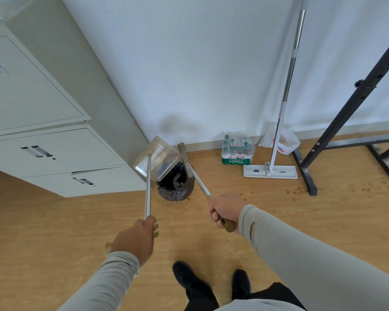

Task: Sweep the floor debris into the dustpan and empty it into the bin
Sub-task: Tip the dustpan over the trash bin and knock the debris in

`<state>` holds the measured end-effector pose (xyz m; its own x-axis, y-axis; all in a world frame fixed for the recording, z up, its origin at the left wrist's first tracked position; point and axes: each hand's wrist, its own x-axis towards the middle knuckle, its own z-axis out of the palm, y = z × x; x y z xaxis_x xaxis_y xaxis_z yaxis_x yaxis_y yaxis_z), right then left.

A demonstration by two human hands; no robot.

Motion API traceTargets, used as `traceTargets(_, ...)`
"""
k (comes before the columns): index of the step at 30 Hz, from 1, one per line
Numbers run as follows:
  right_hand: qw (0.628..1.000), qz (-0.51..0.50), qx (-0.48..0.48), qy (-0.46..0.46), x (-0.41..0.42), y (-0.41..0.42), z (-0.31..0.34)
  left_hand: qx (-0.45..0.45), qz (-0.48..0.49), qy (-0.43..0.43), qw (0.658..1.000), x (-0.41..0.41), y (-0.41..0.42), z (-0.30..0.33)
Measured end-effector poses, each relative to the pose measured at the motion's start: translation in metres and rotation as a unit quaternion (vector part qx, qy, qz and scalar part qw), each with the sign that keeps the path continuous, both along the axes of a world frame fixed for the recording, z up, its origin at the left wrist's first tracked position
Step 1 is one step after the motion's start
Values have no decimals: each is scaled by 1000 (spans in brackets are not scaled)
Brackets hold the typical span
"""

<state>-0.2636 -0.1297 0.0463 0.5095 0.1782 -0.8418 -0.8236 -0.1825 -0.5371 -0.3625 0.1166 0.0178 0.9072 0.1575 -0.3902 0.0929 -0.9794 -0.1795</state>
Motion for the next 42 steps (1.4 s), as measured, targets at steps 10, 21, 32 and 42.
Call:
traceTargets(10, 1000, -7, 26, 2, -5, 1, 4, -26, 6, -14, 1000, -1, 3, 7)
traceTargets(21, 1000, -12, 17, 7, -11, 1, 4, -85, 48, -69, 993, -8, 8, -1)
traceTargets(32, 1000, -6, 6, 2, -18, 4, 10, -86, 67, -64, 992, -9, 11, 6)
traceTargets(42, 1000, -11, 24, 2, -11, 1, 10, -102, 87, -84, 987, -9, 11, 11)
